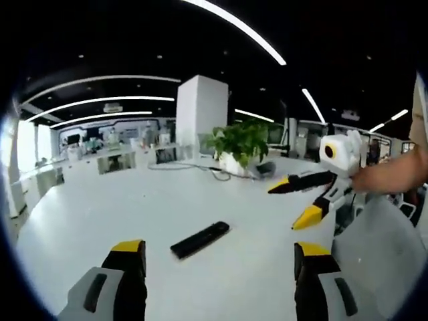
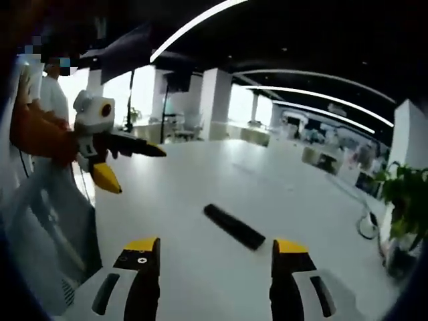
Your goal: Press the specified remote control buttons in sequence, fully releasing each button before pressing the next.
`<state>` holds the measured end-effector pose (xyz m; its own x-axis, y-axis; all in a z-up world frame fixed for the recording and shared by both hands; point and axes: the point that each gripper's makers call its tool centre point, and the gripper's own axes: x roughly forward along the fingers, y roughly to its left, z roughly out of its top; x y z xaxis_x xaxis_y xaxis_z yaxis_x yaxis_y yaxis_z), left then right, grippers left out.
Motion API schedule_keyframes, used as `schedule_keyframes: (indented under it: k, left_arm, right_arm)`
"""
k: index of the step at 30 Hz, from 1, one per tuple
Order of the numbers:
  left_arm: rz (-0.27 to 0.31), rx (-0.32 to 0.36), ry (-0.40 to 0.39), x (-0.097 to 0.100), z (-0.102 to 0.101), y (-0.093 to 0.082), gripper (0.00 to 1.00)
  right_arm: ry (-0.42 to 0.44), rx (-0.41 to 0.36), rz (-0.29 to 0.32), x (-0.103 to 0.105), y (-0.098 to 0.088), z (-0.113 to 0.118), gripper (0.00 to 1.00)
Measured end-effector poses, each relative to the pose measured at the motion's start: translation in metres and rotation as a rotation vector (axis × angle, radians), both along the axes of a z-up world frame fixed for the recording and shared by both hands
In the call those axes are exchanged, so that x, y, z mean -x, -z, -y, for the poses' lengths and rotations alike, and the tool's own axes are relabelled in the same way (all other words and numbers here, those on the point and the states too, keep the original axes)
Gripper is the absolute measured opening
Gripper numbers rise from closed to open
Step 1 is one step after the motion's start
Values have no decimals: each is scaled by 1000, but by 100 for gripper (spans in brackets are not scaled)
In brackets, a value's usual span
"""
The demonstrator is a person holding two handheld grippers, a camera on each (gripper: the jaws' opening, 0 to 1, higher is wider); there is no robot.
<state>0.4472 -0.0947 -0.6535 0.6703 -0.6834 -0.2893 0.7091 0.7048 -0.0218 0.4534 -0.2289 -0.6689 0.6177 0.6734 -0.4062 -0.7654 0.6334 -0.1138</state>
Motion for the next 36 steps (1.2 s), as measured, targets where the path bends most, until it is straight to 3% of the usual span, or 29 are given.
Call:
schedule_keyframes:
  k: [14, 22, 26, 30, 36]
  left_arm:
    - [29, 44, -31, 4, -5, -20, 95]
    - [17, 68, -40, 9, -6, -19, 95]
    - [0, 95, -40, 17, -3, -15, 95]
    - [-11, 71, -25, 27, -2, -7, 95]
    - [17, 98, -31, 28, -4, -20, 99]
  right_arm:
    - [67, -79, 36, 13, -22, 5, 65]
    - [93, -120, 60, 19, -35, 9, 65]
    - [97, -121, 61, 22, -35, 10, 66]
    - [99, -125, 43, 25, -33, 10, 71]
    - [112, -129, 26, 28, -26, 14, 77]
